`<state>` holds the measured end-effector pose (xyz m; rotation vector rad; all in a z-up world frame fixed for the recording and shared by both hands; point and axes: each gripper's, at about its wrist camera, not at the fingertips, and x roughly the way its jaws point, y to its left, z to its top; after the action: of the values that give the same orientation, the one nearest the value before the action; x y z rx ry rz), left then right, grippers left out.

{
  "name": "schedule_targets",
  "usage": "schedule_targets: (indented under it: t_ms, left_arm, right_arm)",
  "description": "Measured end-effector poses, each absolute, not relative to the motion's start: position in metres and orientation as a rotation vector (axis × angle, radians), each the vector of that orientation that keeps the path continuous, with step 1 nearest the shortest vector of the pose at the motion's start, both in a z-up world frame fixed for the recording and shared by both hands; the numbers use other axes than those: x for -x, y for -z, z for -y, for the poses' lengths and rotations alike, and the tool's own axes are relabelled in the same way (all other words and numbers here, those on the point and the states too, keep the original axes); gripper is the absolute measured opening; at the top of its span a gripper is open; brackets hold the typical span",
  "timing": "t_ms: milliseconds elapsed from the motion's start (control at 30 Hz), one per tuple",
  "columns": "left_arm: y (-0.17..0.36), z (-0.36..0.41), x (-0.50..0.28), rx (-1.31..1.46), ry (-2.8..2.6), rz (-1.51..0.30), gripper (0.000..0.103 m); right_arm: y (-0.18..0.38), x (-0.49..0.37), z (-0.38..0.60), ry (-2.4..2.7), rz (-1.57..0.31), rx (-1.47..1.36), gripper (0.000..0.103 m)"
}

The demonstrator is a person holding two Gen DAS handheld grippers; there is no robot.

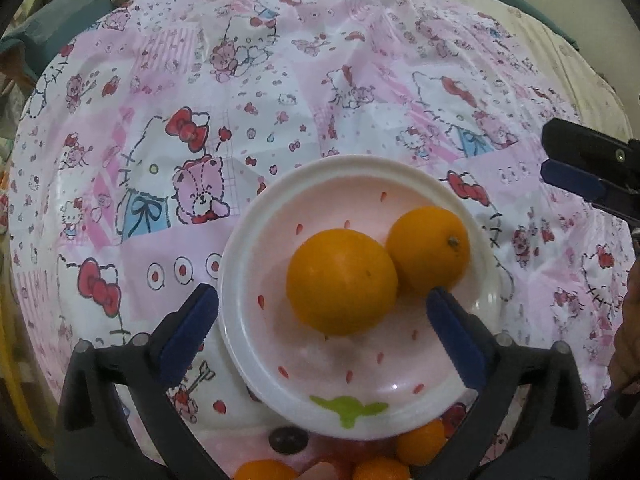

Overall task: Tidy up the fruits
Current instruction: 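Lift both open tools away from the plate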

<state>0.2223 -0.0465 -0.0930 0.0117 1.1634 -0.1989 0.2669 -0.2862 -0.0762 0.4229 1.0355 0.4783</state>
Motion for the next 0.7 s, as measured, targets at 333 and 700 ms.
schedule_targets:
  t_ms: [333, 700]
  left_arm:
    - [0.047, 0.036, -0.187, 0.027, 0.190, -1.096, 0.103]
    - [0.000, 0.022, -0.135, 0.035, 0.095, -0.985, 0.102]
  right_arm:
    - [0.048, -0.225, 0.299, -0.473, -0.978, -0.418, 0.091]
    - [0.031, -0.170, 0.298, -0.457, -0.969, -0.431, 0.091]
